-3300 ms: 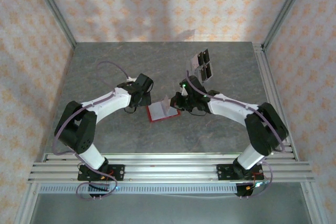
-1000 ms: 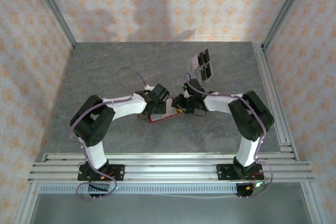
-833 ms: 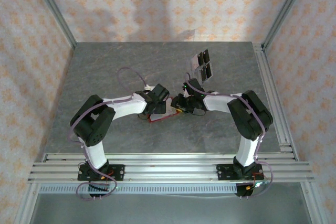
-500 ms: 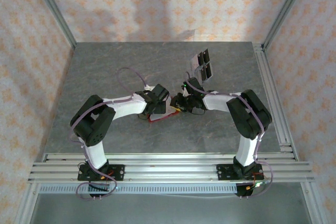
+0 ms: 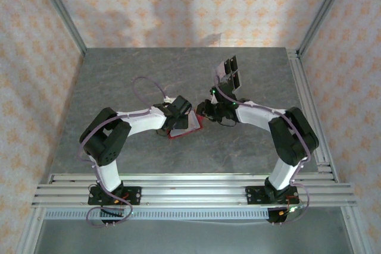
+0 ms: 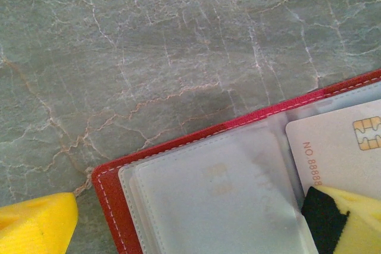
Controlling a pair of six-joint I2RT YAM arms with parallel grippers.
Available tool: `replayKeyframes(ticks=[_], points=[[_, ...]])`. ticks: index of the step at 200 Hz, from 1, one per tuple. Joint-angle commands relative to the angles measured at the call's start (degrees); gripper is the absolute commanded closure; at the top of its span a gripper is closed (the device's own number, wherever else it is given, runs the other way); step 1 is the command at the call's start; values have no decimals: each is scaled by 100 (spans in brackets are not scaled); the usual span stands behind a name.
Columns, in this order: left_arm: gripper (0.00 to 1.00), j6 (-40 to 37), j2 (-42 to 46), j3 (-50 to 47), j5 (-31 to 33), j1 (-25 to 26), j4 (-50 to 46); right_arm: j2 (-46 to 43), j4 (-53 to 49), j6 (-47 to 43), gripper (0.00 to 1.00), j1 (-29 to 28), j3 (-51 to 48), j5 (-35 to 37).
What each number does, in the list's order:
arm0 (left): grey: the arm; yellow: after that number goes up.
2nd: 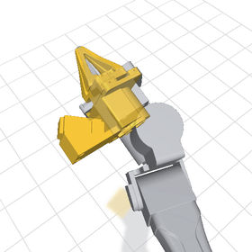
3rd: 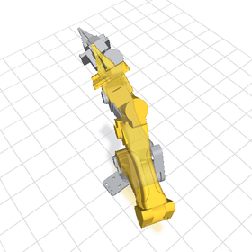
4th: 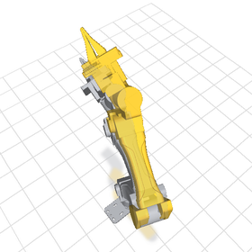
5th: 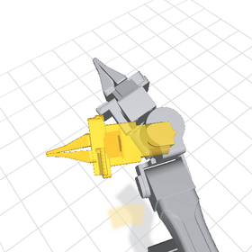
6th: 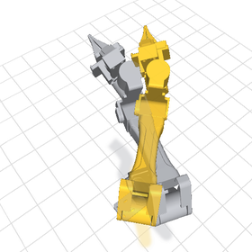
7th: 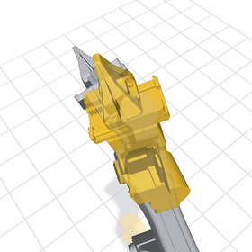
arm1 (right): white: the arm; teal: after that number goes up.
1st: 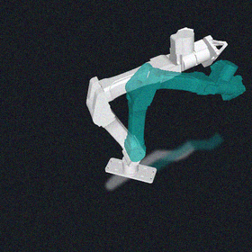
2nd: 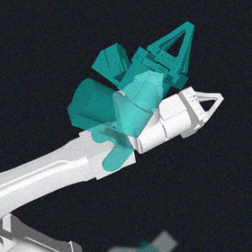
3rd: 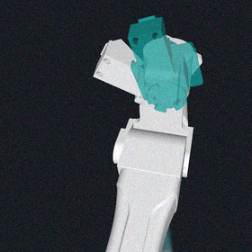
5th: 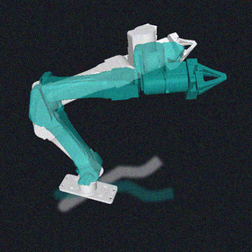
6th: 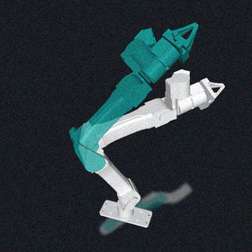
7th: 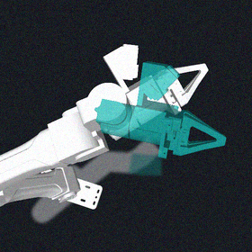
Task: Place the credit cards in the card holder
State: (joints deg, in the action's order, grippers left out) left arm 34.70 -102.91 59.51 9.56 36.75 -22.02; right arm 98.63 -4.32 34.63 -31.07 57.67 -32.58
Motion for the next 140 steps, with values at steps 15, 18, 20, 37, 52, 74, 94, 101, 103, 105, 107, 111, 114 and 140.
replayKeyframes(ticks=[15, 18, 20, 37, 52, 74, 94, 101, 103, 105, 107, 111, 114, 140], points=[[0, 55, -115, -132, 132, 34, -103, 300, -128, -176, 70, -13, 364, -241], [0, 55, -122, -132, 140, 38, -105, 333, -121, -169, 70, -20, 389, -263], [0, 55, -119, -139, 133, 41, -102, 359, -122, -172, 70, -28, 400, -283], [0, 55, -124, -141, 140, 38, -101, 545, -138, -196, 71, -72, 536, -370], [0, 55, -124, -141, 140, 42, -107, 697, -133, -207, 72, -99, 611, -419], [0, 57, -129, -141, 142, 36, -108, 883, -144, -221, 73, -142, 701, -477], [0, 63, -124, -128, 142, 39, -101, 1004, -152, -239, 73, -169, 755, -510], [0, 55, -126, -124, 141, 37, -100, 1041, -172, -242, 73, -180, 767, -518], [0, 57, -124, -119, 142, 34, -103, 1050, -174, -239, 73, -182, 775, -521], [0, 60, -126, -122, 142, 41, -108, 1063, -175, -244, 73, -185, 779, -528], [0, 56, -126, -123, 142, 42, -102, 1067, -175, -239, 73, -188, 781, -530], [0, 56, -124, -122, 142, 34, -101, 1079, -170, -243, 74, -189, 781, -530], [0, 59, -128, -122, 136, 33, -101, 1085, -174, -244, 73, -196, 783, -530], [0, 55, -115, -110, 130, 35, -101, 1144, -181, -253, 74, -207, 797, -570]])
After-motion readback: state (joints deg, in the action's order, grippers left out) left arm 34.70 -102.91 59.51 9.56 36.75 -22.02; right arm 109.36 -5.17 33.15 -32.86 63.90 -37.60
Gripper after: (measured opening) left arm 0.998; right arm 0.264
